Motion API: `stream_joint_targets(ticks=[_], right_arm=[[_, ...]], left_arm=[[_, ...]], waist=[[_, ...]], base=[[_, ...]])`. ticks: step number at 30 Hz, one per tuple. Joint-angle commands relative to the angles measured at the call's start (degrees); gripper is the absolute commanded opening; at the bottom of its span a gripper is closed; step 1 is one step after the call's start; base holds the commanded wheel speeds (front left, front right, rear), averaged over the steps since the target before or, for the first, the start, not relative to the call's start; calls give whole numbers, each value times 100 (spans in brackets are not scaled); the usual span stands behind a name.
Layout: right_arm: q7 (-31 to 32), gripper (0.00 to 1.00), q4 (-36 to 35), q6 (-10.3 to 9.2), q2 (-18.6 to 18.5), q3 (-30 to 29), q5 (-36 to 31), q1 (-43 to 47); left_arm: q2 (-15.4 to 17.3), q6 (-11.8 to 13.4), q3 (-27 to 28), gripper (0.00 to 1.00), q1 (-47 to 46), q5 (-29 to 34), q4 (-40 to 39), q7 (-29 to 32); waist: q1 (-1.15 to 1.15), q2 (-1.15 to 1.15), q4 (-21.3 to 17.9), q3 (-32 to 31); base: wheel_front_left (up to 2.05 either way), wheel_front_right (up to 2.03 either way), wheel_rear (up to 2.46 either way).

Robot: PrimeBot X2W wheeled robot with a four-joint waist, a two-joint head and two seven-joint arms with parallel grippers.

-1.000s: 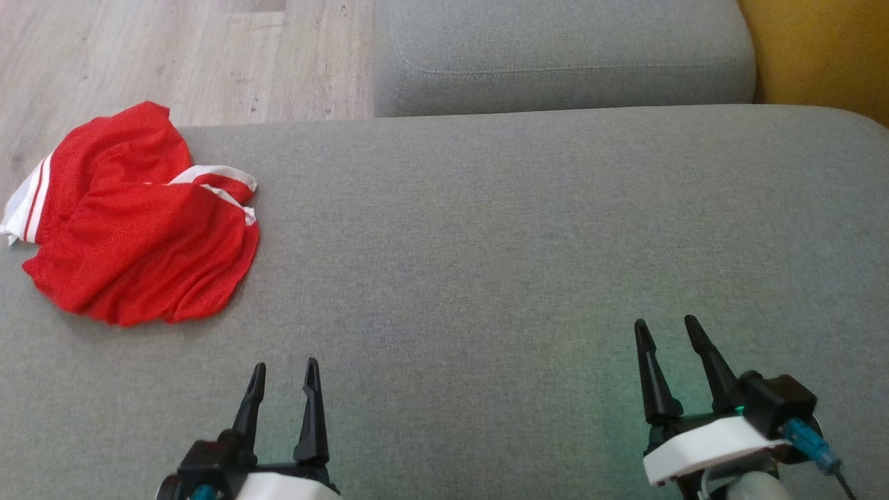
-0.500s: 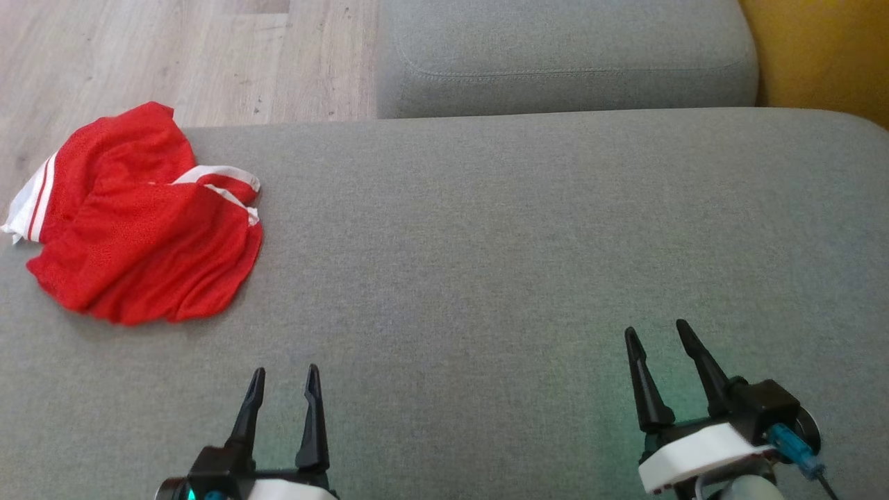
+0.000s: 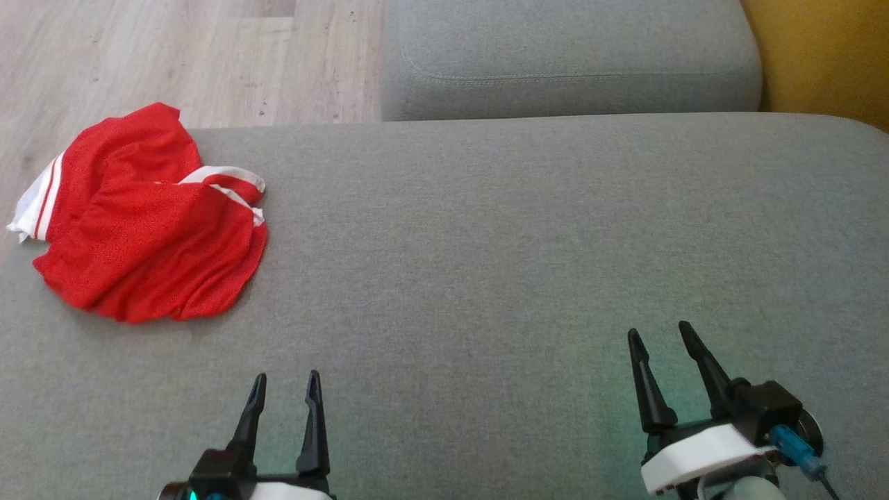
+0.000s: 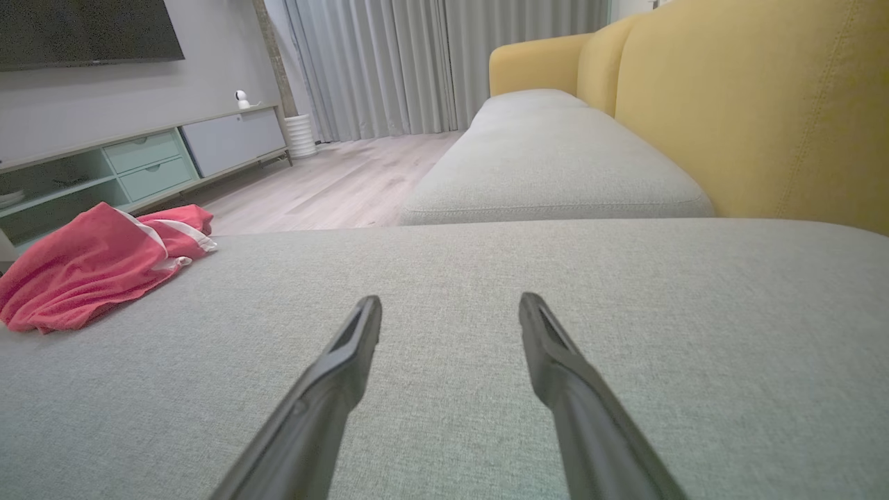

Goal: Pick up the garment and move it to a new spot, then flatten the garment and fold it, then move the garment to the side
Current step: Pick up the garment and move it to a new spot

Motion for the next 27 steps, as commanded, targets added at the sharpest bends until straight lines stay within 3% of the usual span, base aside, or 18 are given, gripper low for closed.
stream_joint_targets(ticks=[1,7,20,27], right_arm=[[-70,100,-149,-4,-53,98,-54,-117],[-70,100,-173,-4,-53,39,-97,-28],[-70,100,-339,-4,-53,82,-118,-40],[-70,100,-311,-4,-53,215,-101,-62]], left_arm=[[41,36,110,100,-77,-21,-147,-54],[49,38,55,100,-130,-38,-137,-24],[188,133,106,100,-129,-77,-322,15],[255,193,181,100,-4,-148,-454,17]], waist=[[0,0,20,-4],[0,0,318,-37],[0,0,2059,-23],[0,0,2529,-35]], base=[[0,0,0],[0,0,0],[0,0,0],[0,0,0]])
